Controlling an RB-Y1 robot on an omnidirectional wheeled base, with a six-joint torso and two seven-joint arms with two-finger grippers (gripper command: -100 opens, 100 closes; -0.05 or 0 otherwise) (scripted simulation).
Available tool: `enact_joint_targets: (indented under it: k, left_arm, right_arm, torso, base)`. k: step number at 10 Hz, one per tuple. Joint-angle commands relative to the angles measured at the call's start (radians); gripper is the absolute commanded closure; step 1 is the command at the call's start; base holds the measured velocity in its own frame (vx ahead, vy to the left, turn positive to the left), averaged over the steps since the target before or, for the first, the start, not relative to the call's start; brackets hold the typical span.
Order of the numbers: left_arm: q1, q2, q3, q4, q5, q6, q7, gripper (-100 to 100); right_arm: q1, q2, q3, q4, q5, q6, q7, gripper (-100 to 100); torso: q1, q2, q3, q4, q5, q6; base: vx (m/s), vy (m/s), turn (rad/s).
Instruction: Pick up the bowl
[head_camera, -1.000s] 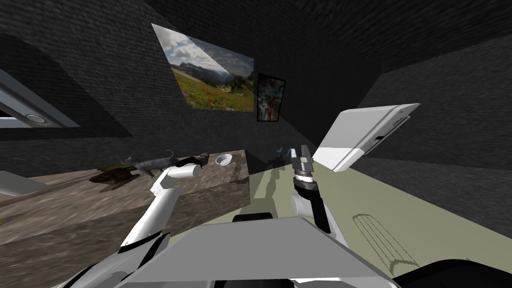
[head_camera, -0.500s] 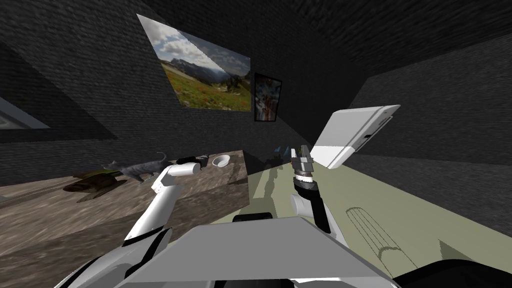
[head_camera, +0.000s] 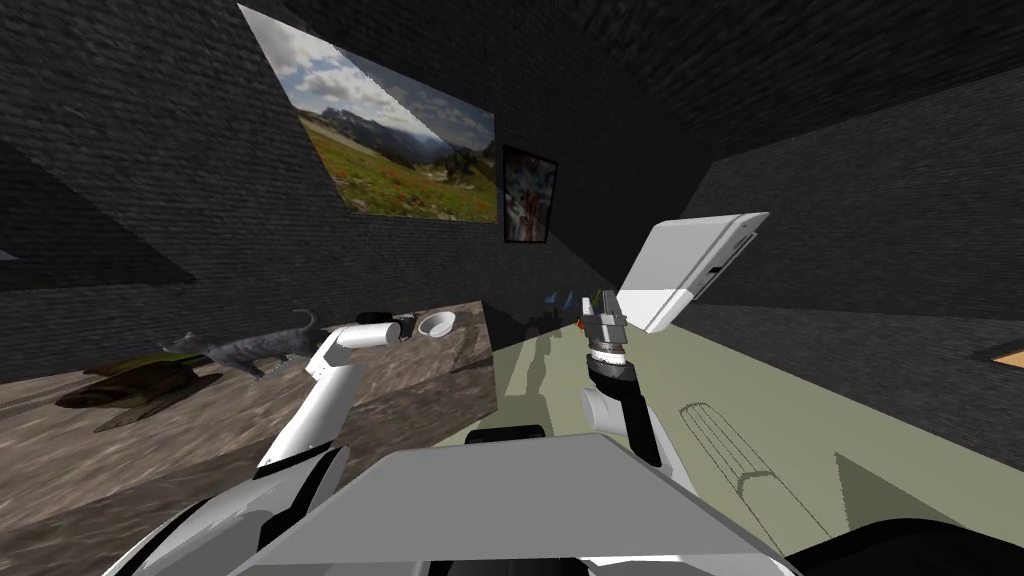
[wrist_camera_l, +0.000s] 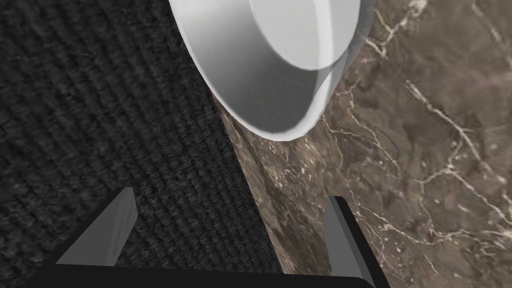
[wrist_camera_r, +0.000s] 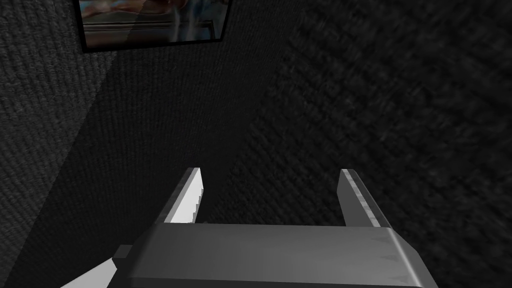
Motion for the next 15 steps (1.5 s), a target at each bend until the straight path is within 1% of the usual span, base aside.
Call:
enact_joint_targets:
  k: [1,2,3,4,5,6,7,9,10,13,15]
  left_arm:
    - [-0.01,0.0,0.001,0.011,-0.002,0.05,-0.001,-100]
    - [-0.026,0.004,0.005,0.035,-0.003,0.077,-0.004,-100]
    - [-0.026,0.004,0.005,0.035,-0.003,0.106,-0.004,-100]
    - [-0.041,0.007,0.008,0.056,-0.003,0.135,-0.008,-100]
    - [-0.041,0.007,0.008,0.056,-0.003,0.16,-0.008,-100]
    - [-0.054,0.01,0.011,0.076,-0.004,0.195,-0.01,-100]
    - [-0.054,0.01,0.011,0.076,-0.004,0.208,-0.01,-100]
    - [-0.076,0.016,0.015,0.11,-0.006,0.277,-0.015,-100]
    - [-0.076,0.016,0.015,0.11,-0.006,0.292,-0.015,-100]
    - [-0.095,0.021,0.017,0.147,-0.009,0.382,-0.02,-100]
    - [-0.096,0.018,0.016,0.167,-0.011,0.421,-0.022,-100]
  right_arm:
    - [0.0,0.0,0.0,0.0,0.0,0.0,0.0,0]
    - [0.0,0.0,0.0,0.0,0.0,0.0,0.0,0]
    - [0.0,0.0,0.0,0.0,0.0,0.0,0.0,0]
    - [0.0,0.0,0.0,0.0,0.0,0.0,0.0,0]
    - [0.0,0.0,0.0,0.0,0.0,0.0,0.0,0]
    - [0.0,0.0,0.0,0.0,0.0,0.0,0.0,0]
    - [0.0,0.0,0.0,0.0,0.0,0.0,0.0,0]
    - [0.0,0.0,0.0,0.0,0.0,0.0,0.0,0]
    - [0.0,0.0,0.0,0.0,0.0,0.0,0.0,0]
    - [0.0,0.0,0.0,0.0,0.0,0.0,0.0,0]
    - [0.0,0.0,0.0,0.0,0.0,0.0,0.0,0]
  torso:
    - [0.0,0.0,0.0,0.0,0.0,0.0]
    - [0.0,0.0,0.0,0.0,0.0,-0.001]
    - [0.0,0.0,0.0,0.0,0.0,0.0]
    - [0.0,0.0,0.0,0.0,0.0,-0.001]
    - [0.0,0.0,0.0,0.0,0.0,0.0]
    - [0.0,0.0,0.0,0.0,0.0,-0.001]
    - [0.0,0.0,0.0,0.0,0.0,0.0]
    - [0.0,0.0,0.0,0.0,0.0,0.0]
    - [0.001,-0.001,0.0,0.0,0.0,0.0]
    - [0.001,0.0,0.0,0.0,0.0,-0.001]
    - [0.001,-0.001,0.0,0.0,0.0,-0.001]
  base:
    - [0.009,0.018,-0.071]
    - [0.014,0.019,-0.105]
    - [0.013,0.017,-0.069]
    - [0.015,0.02,-0.107]
    - [0.015,0.018,-0.073]
    - [0.015,0.02,-0.097]
    - [0.011,0.016,-0.076]
    - [0.016,0.021,-0.12]
    - [0.018,0.024,-0.059]
    - [0.019,0.025,-0.102]
    - [0.02,0.023,-0.068]
